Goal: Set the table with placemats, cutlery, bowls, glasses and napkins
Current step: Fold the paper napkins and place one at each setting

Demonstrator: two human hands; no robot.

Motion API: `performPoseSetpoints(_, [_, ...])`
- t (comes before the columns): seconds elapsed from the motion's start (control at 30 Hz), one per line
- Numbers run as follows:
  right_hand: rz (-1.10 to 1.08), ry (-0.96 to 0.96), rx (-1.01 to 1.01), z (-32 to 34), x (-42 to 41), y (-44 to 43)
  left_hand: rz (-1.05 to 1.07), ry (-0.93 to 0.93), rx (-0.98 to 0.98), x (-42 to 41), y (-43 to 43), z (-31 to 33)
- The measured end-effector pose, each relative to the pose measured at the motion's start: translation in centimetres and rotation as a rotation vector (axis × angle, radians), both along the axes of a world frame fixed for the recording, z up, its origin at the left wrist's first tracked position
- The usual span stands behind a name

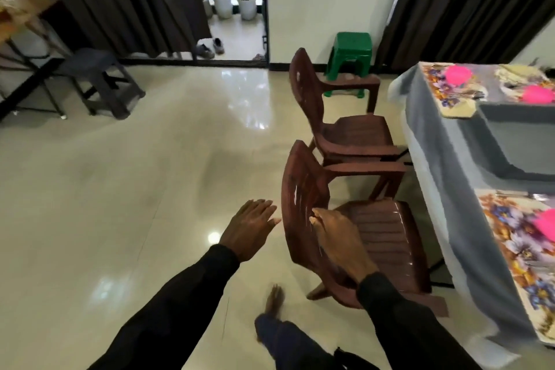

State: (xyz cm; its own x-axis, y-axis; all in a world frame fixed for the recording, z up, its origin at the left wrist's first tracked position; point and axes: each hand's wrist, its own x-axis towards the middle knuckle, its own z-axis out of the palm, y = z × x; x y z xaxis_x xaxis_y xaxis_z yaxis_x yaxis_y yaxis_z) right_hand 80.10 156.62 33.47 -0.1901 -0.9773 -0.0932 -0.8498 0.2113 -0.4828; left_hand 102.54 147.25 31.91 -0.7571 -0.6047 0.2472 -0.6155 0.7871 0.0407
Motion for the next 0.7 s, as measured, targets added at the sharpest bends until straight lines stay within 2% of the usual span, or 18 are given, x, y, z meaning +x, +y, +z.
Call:
performPoseSetpoints(0.2, [-0.245,-0.104,0.1,-3.1,2.7,-5.7,-0.239,-0.018,0.063,-2.5,-12.3,-3.6])
performPoseSetpoints(0.33, [-0.302,-0.034,0.166,-2.5,5.4,-8.5,-0.414,-0.106,0.164,-5.2,-18.0,-5.6])
performPoseSetpoints(0.47, [-0.559,0.045,0.254,-4.9,9.3,-9.2,-0.628,-0.222,0.131,-8.5,-22.2,-6.9])
performPoseSetpoints(0.57, [-0.814,0.009,0.299,-5.9,12.6,-10.6,-0.804,-0.343,0.125,-10.6,-25.1,-7.9])
performPoseSetpoints(0.7, [-1.043,-0.003,0.401,-7.1,16.6,-13.4,-0.957,-0.385,0.132,-11.0,-27.4,-9.2])
